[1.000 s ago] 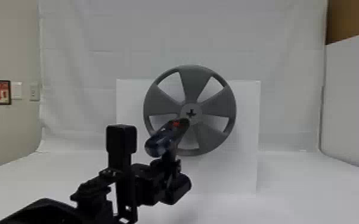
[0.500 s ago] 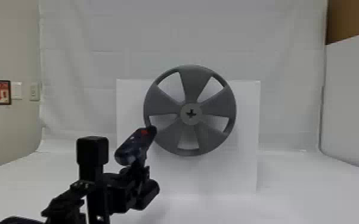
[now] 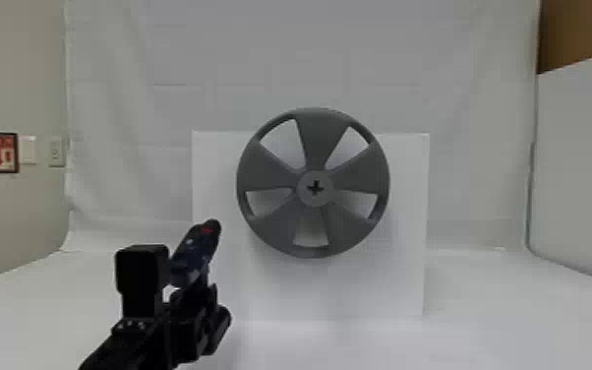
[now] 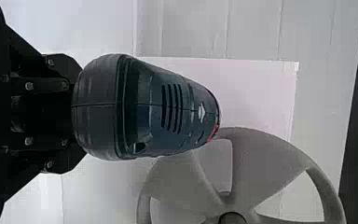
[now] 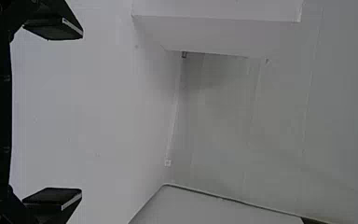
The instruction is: Grasp the drill and bring into the middle of wheel
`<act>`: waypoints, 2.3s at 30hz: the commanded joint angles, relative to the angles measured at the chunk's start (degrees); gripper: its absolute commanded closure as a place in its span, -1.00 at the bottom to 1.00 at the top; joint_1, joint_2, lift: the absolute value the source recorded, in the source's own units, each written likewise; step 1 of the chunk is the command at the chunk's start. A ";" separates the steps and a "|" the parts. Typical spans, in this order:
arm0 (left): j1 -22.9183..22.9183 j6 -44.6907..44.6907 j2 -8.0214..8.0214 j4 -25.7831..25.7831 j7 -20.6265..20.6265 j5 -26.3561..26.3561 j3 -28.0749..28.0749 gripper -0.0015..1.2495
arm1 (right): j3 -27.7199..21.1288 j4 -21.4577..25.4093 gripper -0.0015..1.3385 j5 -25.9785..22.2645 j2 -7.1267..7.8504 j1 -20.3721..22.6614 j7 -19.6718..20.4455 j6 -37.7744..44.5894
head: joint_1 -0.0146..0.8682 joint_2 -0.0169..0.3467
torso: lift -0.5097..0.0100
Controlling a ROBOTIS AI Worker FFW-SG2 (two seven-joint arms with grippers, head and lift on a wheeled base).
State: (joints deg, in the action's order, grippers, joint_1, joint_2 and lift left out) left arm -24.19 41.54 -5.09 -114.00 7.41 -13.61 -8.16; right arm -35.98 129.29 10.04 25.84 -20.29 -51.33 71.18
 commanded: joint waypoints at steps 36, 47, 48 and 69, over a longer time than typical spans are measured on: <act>0.55 -1.55 -0.01 5.02 5.33 -1.16 -1.15 0.96 | 0.91 -0.44 -0.84 0.06 0.18 -0.02 0.00 0.01 | -0.85 -0.74 | -0.59; 0.46 -1.55 -0.01 5.55 5.42 -0.10 -1.42 0.95 | 1.09 -0.53 -0.84 0.06 0.09 -0.02 0.00 0.01 | -0.85 -0.74 | -0.59; 0.46 -1.55 -0.01 5.63 5.60 -0.19 -1.42 0.93 | 1.09 -0.53 -0.84 0.06 0.09 -0.02 0.00 0.01 | -0.85 -0.74 | -0.59; 0.11 -2.16 -0.18 5.98 7.00 -0.37 -2.21 -0.90 | 1.26 -0.70 -0.84 0.06 -0.09 0.16 0.00 -0.08 | -0.85 -0.74 | -0.59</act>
State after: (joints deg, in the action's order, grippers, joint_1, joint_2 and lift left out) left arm -24.02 39.37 -5.32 -108.02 14.41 -13.95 -10.37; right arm -34.72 128.64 10.10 25.81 -20.13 -51.33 71.17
